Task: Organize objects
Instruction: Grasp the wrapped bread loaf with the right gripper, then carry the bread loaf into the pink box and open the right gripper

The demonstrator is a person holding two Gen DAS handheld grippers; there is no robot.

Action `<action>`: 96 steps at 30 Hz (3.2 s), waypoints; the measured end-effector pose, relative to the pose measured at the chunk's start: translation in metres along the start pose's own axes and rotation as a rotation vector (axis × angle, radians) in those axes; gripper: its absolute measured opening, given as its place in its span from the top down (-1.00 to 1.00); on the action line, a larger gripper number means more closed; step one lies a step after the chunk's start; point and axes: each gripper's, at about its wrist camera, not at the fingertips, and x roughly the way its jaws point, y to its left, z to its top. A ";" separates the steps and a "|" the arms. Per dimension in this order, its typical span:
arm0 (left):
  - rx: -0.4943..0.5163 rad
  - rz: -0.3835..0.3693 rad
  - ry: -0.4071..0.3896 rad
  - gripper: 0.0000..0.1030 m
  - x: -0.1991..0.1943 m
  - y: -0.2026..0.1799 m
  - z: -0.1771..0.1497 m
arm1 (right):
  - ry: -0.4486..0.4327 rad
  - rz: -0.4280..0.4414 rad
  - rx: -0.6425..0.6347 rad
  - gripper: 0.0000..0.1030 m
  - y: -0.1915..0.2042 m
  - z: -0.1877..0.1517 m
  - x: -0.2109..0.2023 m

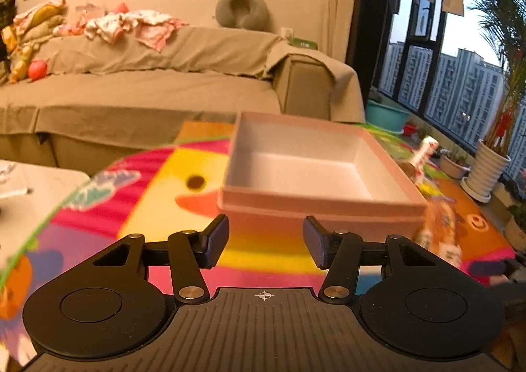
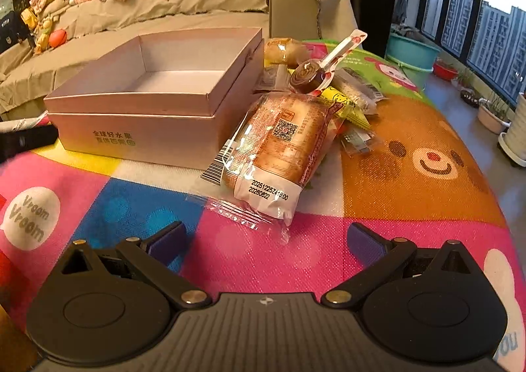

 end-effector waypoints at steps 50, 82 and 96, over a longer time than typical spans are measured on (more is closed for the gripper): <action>-0.050 0.028 0.049 0.74 0.078 0.022 0.021 | -0.196 0.173 0.054 -0.02 -0.043 0.082 -0.072; -0.032 0.039 0.039 0.75 0.083 0.019 0.021 | -0.202 0.089 0.181 -0.64 -0.107 0.068 0.015; -0.061 0.036 0.036 0.73 0.078 0.021 0.018 | -0.227 0.079 0.134 -0.63 -0.101 0.100 0.024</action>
